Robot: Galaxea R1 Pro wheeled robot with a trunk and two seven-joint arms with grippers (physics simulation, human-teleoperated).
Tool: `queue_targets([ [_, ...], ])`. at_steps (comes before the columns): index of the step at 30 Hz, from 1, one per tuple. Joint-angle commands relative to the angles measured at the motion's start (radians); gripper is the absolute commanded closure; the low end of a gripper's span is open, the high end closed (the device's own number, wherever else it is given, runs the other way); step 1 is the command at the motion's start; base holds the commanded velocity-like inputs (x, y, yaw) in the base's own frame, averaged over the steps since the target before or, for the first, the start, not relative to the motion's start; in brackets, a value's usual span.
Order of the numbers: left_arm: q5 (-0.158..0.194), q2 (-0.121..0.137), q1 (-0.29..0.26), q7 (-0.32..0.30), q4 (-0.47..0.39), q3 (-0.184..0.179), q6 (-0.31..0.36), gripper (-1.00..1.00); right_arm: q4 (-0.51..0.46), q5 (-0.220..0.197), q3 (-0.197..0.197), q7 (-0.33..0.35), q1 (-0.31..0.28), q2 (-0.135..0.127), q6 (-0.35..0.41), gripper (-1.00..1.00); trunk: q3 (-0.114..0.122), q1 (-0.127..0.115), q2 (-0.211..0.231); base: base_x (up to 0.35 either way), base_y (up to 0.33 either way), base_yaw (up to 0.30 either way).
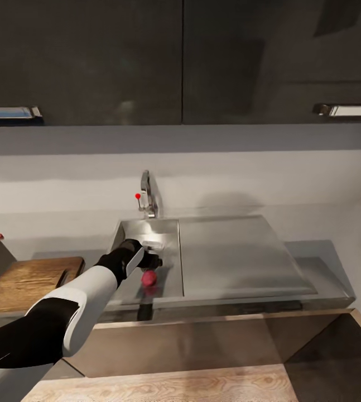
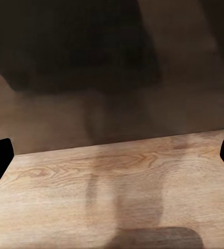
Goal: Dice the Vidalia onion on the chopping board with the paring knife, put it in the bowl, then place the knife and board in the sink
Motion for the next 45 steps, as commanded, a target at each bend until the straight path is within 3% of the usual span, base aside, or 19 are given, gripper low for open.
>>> queue_targets([
  [1,0.007,0.001,-0.001,0.001,0.000,-0.008,0.005,-1.00,-0.001,-0.002,0.001,0.000,0.000,0.000,-0.001,-1.00,-0.003,0.001,-0.002,0.000,0.000,0.000],
  [13,0.008,0.001,-0.001,0.001,0.015,-0.008,0.000,-1.00,-0.001,-0.002,0.001,0.000,0.000,0.000,-0.001,-1.00,-0.022,0.001,-0.002,0.000,0.000,0.000],
  [22,0.008,0.001,-0.001,0.001,0.038,-0.008,-0.055,-1.00,-0.001,-0.002,0.001,0.000,0.000,0.000,-0.001,-1.00,-0.036,0.001,-0.002,0.000,0.000,0.000],
  [45,0.006,0.003,-0.001,0.002,0.050,-0.008,-0.062,-1.00,-0.001,-0.002,0.001,0.000,0.000,0.000,-0.001,-1.00,-0.073,0.001,-0.002,0.000,0.000,0.000],
])
